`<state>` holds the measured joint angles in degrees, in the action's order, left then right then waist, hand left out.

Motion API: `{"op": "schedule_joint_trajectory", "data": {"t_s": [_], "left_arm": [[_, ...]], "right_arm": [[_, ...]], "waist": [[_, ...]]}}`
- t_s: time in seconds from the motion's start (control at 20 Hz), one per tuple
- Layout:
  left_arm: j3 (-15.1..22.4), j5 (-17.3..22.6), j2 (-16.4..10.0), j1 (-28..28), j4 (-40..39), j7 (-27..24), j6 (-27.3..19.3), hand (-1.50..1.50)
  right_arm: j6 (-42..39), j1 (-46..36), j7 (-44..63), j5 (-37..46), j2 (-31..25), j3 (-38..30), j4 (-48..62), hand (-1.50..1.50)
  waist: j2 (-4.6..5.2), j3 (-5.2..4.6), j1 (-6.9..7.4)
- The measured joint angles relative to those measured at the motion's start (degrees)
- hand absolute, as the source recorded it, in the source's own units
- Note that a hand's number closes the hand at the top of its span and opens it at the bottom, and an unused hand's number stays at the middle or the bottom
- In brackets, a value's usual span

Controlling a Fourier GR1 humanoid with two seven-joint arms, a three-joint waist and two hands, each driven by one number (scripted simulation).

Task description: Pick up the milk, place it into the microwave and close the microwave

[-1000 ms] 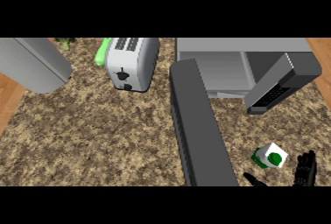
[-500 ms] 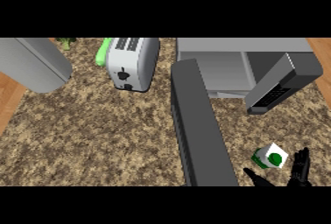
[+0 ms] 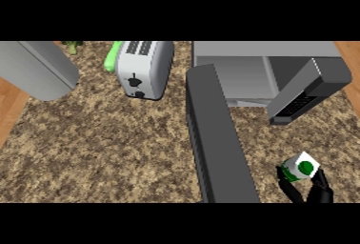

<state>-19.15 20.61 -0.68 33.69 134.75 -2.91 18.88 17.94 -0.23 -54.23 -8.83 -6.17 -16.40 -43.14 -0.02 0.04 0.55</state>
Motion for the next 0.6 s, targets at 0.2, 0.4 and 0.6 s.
{"op": "schedule_joint_trajectory", "data": {"t_s": [0.2, 0.4, 0.6], "left_arm": [[-1.0, 0.8, -0.2, -0.8, -0.5, -0.1, 0.6, -1.5], [-0.3, 0.6, 0.1, -0.7, 0.0, 0.0, 0.0, -1.5], [-0.4, 0.8, -0.1, 0.2, -0.2, -0.5, 0.5, -1.5]], "right_arm": [[-0.1, -2.9, -2.6, 1.7, -1.0, 0.3, 3.2, 1.5], [0.4, -4.8, -4.8, 1.9, -0.8, -0.4, 4.3, 1.5], [-3.1, -7.2, -5.1, 3.1, -2.3, 1.7, 5.2, 1.5]], "waist": [[-0.02, -0.11, 0.0], [-0.01, -0.06, -0.02], [0.01, 0.0, 0.39]]}}
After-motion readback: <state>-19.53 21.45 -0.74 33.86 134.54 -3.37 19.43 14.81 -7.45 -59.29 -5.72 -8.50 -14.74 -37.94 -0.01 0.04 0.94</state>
